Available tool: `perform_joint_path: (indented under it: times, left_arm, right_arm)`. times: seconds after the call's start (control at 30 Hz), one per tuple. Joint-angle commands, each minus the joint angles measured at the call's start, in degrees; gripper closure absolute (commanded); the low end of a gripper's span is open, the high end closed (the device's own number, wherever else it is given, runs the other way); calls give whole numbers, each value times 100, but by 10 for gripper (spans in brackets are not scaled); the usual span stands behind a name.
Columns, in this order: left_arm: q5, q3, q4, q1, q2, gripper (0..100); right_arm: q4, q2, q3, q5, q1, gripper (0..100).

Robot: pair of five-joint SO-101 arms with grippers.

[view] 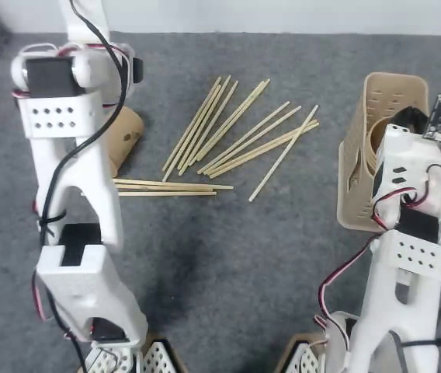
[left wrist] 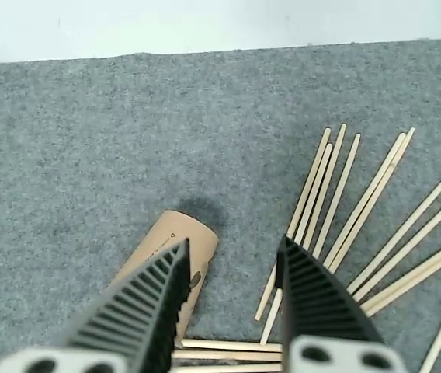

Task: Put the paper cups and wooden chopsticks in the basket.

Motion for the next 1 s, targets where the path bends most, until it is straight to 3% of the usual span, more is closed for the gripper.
perform_joint_path:
  times: [0.0,0.33,0.57,0.77,0.97]
  left_arm:
    - [62,-57,79,26,-360,823]
    - [62,-57,211,18,-360,825]
    - [62,-31,211,62,-651,825]
    - [35,-57,176,53,-958,825]
    - [26,-13,176,-26,-809,824]
  right_arm:
    - [-75,224,1292,-70,-31,990]
    - [804,224,1468,-70,-13,990]
    - [804,136,1354,-70,-48,990]
    - [2044,-699,-598,-193,-66,990]
    - [3644,-2035,-2338,-343,-716,990]
